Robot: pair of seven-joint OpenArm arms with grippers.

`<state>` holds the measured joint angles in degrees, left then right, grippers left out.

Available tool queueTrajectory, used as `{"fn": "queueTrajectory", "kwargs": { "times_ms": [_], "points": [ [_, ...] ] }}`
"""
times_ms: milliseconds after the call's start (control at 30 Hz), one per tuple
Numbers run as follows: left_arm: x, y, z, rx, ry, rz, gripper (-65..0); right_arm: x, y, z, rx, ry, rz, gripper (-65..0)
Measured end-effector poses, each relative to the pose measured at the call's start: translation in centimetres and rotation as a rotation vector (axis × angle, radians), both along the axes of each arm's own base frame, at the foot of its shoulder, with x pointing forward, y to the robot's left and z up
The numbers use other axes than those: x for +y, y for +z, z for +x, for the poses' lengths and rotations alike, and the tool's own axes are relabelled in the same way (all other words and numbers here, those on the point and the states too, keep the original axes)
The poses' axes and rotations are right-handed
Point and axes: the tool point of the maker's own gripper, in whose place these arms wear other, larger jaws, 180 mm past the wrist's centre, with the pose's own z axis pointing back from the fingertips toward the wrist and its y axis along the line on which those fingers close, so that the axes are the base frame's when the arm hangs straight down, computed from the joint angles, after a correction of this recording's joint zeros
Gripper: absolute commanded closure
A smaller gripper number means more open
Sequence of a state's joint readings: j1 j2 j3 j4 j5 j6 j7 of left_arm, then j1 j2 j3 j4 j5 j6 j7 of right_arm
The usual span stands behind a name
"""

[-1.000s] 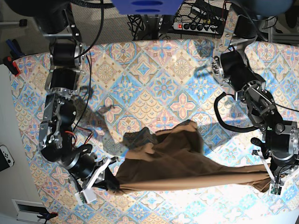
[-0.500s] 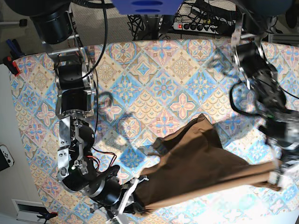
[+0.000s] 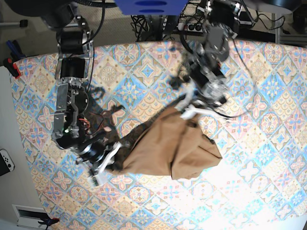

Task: Layout the t-shirt on the table in an organized manner, then fold the t-shirt properly
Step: 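Lay the shirt down, release with the left gripper and reach toward the hem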

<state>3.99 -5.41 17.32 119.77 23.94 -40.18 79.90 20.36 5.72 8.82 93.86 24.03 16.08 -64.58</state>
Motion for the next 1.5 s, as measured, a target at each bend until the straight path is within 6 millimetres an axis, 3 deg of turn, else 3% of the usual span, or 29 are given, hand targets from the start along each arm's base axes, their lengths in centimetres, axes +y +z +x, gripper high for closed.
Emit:
{"fn": "queueTrajectory", "kwargs": {
  "times_ms": [67,167,333,533,633,733,800,867,933,1000,1133,1233,1367,1500],
  "points": [
    [-2.0,0.0,-0.4,0.003,-0.058,-0.007,0.0,-1.6,-1.1,-0.7,0.022,-0.044,0.030,0.0],
    [-5.5,-0.1,-1.4,0.010,-0.179,-0.013,0.0,-5.0,-5.0,-2.8,0.144,-0.143,0.026,0.0],
    [-11.1,-0.2,-2.7,0.019,-0.348,-0.040,0.0,-10.3,-4.4,-2.3,0.111,-0.308,0.110,0.0],
    [-17.9,0.5,-3.4,0.011,-0.520,-0.066,0.0,-17.1,-9.8,-5.0,0.256,-0.521,0.188,0.0],
    [-20.4,0.2,-3.6,0.020,-0.588,-0.035,0.0,-19.5,-8.9,-3.9,0.178,-0.569,0.202,0.0],
    [-23.1,0.4,-4.1,0.013,-0.663,-0.018,0.0,-20.3,-10.0,-3.9,0.202,-0.581,0.209,0.0],
    [-23.4,-0.1,-4.2,0.015,-0.680,0.007,0.0,-20.4,-11.3,-4.7,0.249,-0.582,0.199,0.0],
    [-22.1,-0.7,-3.6,0.001,-0.647,0.086,0.0,-20.6,-11.7,-5.1,0.264,-0.586,0.190,-10.3],
    [-21.5,-0.6,-3.4,-0.020,-0.635,0.132,-6.4,-21.0,-11.1,-4.9,0.245,-0.591,0.185,-20.2],
    [-21.9,-0.3,-3.6,-0.037,-0.651,0.139,-14.3,-20.9,-10.3,-4.5,0.216,-0.587,0.184,-25.9],
    [-22.2,0.5,-3.5,-0.057,-0.655,0.107,-26.4,-21.0,-8.2,-4.1,0.156,-0.580,0.162,-27.1],
    [-22.0,3.7,-2.7,-0.132,-0.614,0.012,-31.5,-21.3,-6.6,-3.7,0.110,-0.578,0.150,-27.1],
    [-20.0,7.3,-0.1,-0.240,-0.503,-0.079,-32.7,-21.1,-6.9,-3.9,0.123,-0.571,0.143,-27.1],
    [-18.3,7.5,2.6,-0.266,-0.435,-0.170,-33.1,-21.1,-7.2,-4.1,0.126,-0.570,0.142,-27.1]
  ]
}}
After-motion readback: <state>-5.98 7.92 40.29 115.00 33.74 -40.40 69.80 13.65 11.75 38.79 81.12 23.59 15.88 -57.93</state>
